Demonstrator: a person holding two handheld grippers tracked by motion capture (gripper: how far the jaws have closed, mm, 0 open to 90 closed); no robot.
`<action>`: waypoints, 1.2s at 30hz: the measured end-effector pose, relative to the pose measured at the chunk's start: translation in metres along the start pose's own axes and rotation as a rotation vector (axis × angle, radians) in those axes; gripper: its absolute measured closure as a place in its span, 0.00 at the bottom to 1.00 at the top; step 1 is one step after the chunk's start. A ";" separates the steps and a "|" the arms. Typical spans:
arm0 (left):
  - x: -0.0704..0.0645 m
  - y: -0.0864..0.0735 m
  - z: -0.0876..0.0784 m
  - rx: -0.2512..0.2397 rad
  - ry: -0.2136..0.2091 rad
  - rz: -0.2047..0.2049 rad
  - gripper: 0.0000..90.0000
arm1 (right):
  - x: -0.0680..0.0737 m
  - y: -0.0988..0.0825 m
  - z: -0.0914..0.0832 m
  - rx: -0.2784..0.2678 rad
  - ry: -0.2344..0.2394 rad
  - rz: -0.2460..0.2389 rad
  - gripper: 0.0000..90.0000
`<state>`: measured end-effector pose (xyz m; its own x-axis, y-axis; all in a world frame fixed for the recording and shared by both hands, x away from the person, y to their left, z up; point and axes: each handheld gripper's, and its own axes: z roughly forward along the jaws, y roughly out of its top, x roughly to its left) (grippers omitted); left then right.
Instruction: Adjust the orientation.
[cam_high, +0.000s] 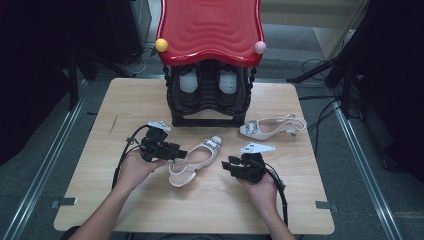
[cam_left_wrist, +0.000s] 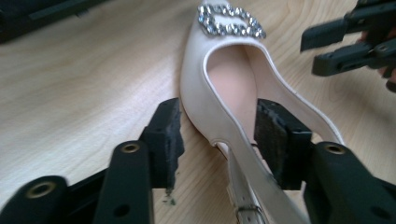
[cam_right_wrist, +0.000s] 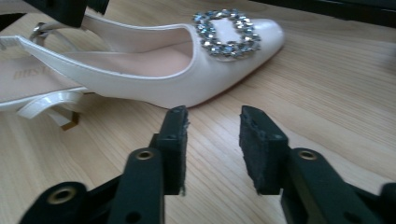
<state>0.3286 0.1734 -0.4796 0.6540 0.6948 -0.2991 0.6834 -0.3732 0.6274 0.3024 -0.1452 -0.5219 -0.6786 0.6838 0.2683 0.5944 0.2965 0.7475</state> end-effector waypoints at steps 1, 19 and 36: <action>-0.001 0.000 -0.002 -0.002 0.003 0.007 0.54 | 0.000 0.000 0.002 0.004 0.006 -0.001 0.78; 0.015 -0.012 -0.026 -0.046 -0.002 -0.059 0.45 | 0.014 0.008 0.025 0.063 0.035 -0.047 1.00; 0.024 -0.033 -0.029 -0.014 0.036 -0.099 0.44 | 0.009 0.014 0.041 0.087 0.036 -0.044 1.00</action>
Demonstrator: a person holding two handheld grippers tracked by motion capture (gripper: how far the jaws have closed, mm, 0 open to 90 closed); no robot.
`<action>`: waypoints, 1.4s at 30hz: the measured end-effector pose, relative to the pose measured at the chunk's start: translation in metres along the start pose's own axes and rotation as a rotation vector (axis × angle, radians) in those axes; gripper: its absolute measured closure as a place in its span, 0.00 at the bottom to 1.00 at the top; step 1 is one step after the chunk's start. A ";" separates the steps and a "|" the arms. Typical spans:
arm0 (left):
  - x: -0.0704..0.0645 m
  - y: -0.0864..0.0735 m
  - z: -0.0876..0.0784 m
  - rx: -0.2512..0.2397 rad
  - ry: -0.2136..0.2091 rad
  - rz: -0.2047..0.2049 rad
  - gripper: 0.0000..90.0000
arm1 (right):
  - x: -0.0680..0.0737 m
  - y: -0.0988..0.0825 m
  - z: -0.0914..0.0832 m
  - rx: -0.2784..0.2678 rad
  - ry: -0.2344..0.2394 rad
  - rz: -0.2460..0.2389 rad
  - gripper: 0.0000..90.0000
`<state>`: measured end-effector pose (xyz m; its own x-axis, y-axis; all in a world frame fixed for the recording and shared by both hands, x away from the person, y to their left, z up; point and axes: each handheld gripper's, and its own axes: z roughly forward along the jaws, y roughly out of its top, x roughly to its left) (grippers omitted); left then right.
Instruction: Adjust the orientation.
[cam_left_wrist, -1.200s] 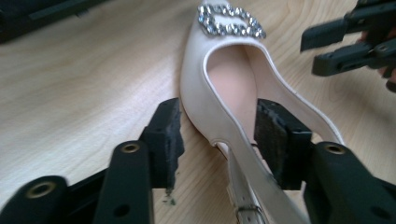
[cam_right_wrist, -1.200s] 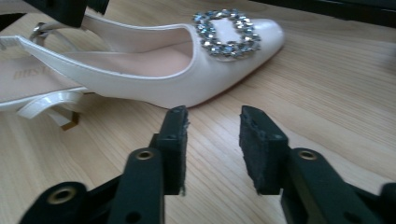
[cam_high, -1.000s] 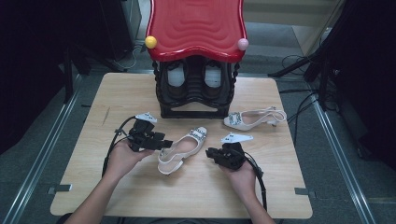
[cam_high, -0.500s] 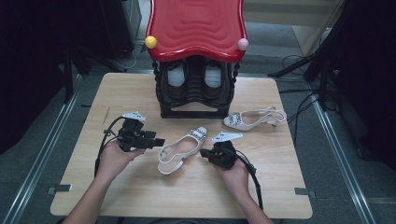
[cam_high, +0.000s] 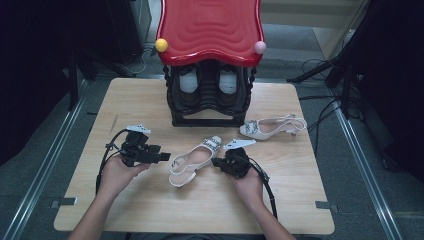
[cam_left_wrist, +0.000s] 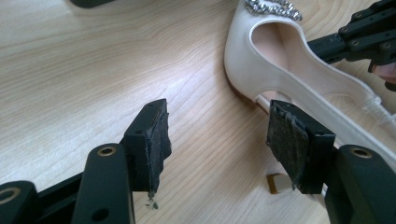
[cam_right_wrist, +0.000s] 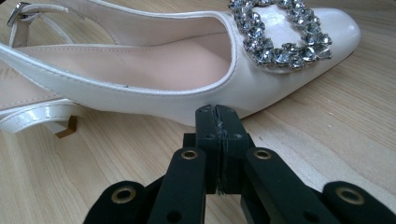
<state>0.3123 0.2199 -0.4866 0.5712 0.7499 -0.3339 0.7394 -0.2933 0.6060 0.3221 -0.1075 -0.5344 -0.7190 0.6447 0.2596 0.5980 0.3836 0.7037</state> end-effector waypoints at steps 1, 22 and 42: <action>0.000 -0.001 0.000 0.001 0.001 -0.003 0.44 | 0.000 0.000 0.000 0.000 0.000 0.000 1.00; -0.038 -0.020 0.026 0.069 -0.024 0.065 0.45 | -0.014 0.020 0.013 0.006 -0.017 0.019 1.00; -0.012 -0.012 0.016 0.019 -0.022 0.036 0.45 | -0.035 0.016 -0.020 -0.050 -0.055 0.070 0.96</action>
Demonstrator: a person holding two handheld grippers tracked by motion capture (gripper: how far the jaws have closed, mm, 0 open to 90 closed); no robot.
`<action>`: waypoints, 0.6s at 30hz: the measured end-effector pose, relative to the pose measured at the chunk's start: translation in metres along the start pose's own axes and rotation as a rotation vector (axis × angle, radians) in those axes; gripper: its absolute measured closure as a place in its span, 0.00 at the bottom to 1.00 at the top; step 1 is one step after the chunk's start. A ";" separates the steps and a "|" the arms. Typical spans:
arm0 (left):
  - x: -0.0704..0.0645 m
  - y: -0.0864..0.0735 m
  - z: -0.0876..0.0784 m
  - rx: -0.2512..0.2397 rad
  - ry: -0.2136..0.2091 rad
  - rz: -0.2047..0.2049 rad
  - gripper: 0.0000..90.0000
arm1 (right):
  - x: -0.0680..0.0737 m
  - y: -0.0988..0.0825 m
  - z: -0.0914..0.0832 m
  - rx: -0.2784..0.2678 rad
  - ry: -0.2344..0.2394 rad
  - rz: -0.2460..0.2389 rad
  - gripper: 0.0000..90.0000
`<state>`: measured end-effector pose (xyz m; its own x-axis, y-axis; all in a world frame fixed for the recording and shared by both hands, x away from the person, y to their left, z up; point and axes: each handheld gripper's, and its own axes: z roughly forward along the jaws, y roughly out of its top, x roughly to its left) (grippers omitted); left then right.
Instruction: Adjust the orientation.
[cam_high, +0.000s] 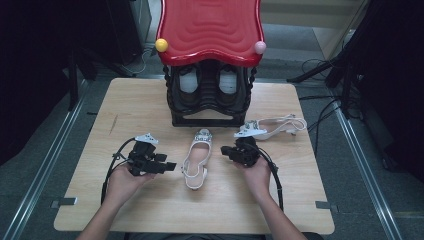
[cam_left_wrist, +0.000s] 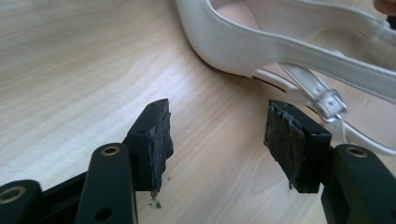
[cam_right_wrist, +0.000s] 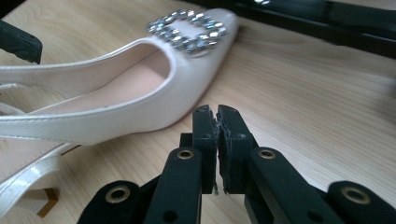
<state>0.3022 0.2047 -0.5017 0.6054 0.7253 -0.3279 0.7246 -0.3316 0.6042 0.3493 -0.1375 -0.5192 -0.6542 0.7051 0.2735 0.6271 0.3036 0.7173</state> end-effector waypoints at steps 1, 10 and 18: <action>0.002 0.001 0.000 -0.005 0.001 -0.007 0.45 | -0.003 -0.001 -0.003 -0.008 -0.005 0.007 0.96; 0.014 0.009 0.000 -0.009 0.005 -0.017 0.45 | -0.024 -0.006 -0.031 -0.042 -0.045 0.046 0.95; 0.017 0.014 0.005 -0.008 0.004 -0.014 0.45 | -0.049 -0.011 -0.060 -0.076 -0.114 0.083 0.96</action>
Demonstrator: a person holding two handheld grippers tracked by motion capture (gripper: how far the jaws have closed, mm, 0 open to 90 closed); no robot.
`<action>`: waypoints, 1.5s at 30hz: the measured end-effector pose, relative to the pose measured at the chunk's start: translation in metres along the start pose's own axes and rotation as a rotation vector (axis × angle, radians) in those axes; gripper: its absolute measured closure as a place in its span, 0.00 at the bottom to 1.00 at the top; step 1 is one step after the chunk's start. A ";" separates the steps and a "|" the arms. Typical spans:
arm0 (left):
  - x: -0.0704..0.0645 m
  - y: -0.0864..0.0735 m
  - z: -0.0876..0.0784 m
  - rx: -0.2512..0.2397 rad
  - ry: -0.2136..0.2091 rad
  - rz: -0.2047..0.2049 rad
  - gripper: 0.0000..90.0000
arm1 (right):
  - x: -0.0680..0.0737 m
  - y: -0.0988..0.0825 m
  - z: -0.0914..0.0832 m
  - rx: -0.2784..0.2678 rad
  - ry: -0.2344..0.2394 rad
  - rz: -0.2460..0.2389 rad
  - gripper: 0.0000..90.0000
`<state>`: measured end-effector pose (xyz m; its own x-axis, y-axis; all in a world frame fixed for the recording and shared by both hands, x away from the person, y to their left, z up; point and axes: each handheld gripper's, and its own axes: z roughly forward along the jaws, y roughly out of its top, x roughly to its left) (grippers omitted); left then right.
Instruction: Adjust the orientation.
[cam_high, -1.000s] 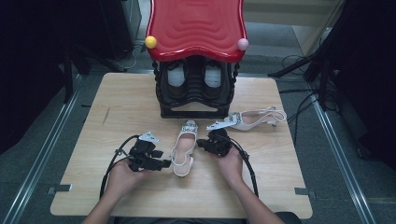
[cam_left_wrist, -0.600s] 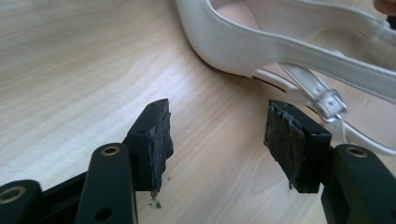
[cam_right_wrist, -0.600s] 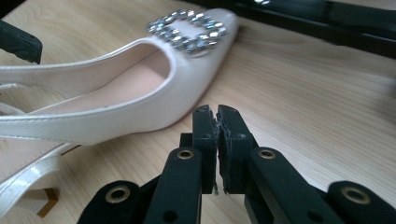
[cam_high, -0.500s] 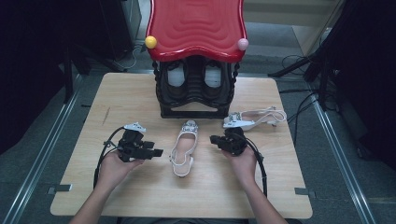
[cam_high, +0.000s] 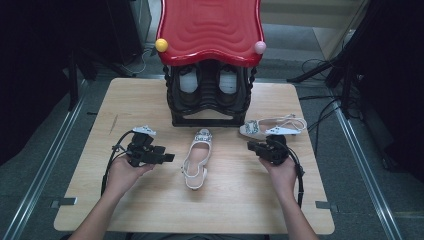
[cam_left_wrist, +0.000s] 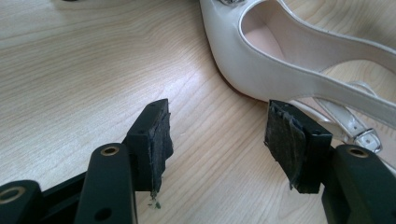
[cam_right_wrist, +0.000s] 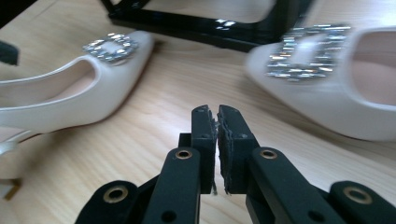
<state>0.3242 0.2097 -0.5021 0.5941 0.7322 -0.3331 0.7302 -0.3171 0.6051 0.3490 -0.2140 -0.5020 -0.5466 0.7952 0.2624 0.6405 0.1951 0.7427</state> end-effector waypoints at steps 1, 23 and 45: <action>0.000 0.001 0.000 0.001 0.001 0.002 0.45 | -0.004 0.000 -0.002 -0.003 -0.009 0.009 0.96; -0.003 -0.005 -0.002 0.003 0.002 0.019 0.46 | -0.085 0.038 -0.044 -0.095 -0.214 0.097 0.96; 0.005 -0.033 -0.019 -0.011 0.050 -0.037 0.46 | -0.122 0.046 -0.032 -0.074 -0.263 0.130 0.98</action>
<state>0.2966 0.2353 -0.5097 0.5493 0.7723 -0.3190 0.7473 -0.2833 0.6010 0.4276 -0.3201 -0.4799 -0.2978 0.9342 0.1964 0.6496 0.0476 0.7588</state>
